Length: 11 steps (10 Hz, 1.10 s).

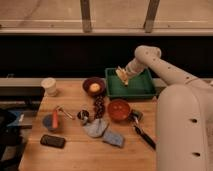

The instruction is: Place banana in red bowl

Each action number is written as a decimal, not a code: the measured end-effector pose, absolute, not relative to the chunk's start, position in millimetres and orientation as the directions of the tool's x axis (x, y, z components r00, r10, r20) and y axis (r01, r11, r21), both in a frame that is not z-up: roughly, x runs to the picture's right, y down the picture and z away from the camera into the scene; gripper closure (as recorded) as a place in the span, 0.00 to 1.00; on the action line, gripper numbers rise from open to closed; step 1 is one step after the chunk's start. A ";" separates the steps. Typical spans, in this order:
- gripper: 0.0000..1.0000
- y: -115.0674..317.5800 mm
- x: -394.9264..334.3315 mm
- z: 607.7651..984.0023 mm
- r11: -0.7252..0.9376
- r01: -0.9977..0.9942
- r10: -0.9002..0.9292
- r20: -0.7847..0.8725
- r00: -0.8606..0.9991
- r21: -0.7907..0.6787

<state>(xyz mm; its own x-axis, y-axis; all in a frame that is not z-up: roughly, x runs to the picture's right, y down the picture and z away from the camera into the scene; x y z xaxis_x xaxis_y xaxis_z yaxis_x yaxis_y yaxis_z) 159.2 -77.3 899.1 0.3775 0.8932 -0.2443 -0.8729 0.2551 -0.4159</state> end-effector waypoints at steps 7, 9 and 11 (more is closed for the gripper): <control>1.00 -3.8 155.3 827.7 0.265 -0.869 0.828 -0.363 0.427 -0.418; 1.00 24.2 139.5 810.9 0.263 -0.870 0.808 -0.398 0.435 -0.417; 1.00 53.6 127.0 799.5 0.230 -0.874 0.790 -0.442 0.424 -0.428</control>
